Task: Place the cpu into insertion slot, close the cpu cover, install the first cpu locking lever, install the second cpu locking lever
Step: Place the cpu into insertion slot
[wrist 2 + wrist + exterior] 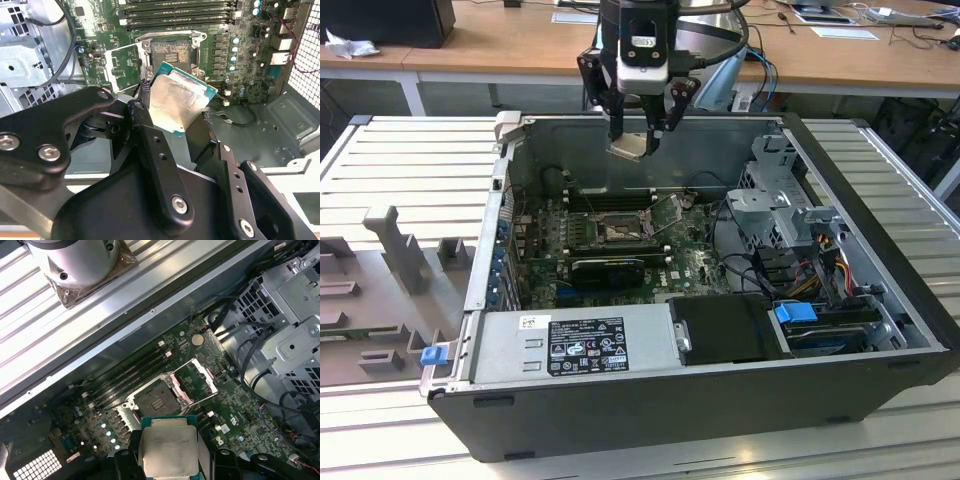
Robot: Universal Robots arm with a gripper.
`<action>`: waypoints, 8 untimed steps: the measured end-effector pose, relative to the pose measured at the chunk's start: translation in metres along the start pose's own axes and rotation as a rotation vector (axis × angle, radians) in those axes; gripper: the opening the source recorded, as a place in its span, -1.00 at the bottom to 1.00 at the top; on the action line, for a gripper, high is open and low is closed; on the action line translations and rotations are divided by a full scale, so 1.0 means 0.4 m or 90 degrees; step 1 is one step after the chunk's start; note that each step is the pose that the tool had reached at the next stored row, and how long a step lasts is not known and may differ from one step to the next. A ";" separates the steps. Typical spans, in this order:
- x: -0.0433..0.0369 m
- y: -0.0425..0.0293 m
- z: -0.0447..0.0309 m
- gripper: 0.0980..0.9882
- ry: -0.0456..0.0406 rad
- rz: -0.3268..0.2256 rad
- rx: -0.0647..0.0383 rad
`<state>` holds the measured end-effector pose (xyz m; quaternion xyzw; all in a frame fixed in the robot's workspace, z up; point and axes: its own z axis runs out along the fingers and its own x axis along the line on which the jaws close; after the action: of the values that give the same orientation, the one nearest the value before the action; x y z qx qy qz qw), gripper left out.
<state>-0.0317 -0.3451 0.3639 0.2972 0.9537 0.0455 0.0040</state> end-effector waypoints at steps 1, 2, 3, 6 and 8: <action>0.000 0.000 0.000 -0.03 -0.0003 0.003 0.000; 0.000 0.000 0.000 -0.03 -0.0006 0.006 0.000; 0.000 0.000 0.000 -0.03 -0.0009 0.010 0.000; 0.000 0.000 0.001 -0.03 -0.0019 0.021 0.000; 0.000 0.000 0.001 -0.03 -0.0031 0.034 -0.001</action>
<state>-0.0317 -0.3451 0.3633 0.3229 0.9453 0.0454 0.0053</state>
